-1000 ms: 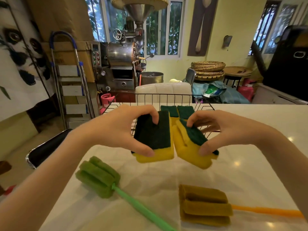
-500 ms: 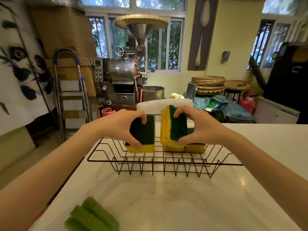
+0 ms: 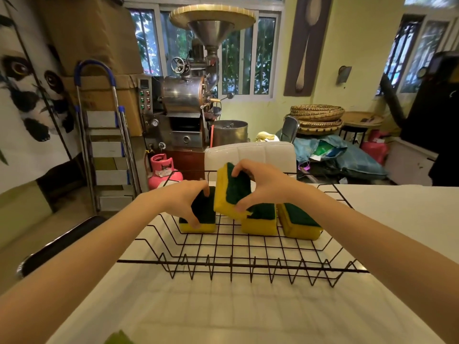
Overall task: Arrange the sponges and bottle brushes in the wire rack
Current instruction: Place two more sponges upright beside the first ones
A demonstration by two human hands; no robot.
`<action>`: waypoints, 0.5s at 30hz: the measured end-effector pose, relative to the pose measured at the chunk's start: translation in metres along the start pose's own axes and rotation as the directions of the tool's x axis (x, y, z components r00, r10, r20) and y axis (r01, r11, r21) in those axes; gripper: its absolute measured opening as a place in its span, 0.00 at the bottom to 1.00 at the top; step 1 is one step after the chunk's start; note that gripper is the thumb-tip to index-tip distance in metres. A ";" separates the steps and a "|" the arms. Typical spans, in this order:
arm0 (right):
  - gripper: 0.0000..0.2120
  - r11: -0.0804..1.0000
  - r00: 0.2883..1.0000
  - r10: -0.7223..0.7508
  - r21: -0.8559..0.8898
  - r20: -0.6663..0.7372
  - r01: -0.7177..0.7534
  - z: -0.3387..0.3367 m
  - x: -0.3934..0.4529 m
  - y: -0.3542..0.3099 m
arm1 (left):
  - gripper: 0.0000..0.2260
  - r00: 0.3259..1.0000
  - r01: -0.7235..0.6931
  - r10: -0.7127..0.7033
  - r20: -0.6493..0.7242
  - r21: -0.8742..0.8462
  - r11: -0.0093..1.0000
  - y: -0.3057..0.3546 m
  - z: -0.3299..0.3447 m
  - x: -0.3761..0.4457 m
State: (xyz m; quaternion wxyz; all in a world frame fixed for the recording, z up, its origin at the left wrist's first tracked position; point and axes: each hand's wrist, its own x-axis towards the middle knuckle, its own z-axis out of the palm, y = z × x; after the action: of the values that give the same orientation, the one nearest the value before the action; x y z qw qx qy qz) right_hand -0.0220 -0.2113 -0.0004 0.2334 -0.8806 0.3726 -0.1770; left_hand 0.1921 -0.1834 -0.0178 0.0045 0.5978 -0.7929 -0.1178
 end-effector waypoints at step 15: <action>0.31 0.985 0.984 0.110 -0.146 0.142 -0.089 0.018 0.021 0.008 | 0.31 0.996 0.065 -0.064 0.055 -0.027 0.998 -0.006 0.004 0.007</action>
State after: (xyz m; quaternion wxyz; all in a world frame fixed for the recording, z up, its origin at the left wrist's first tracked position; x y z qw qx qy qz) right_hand -0.0045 -0.2269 -0.0167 0.2073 -0.8858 0.4090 -0.0719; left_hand 0.1953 -0.1910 -0.0237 -0.0123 0.6195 -0.7713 -0.1453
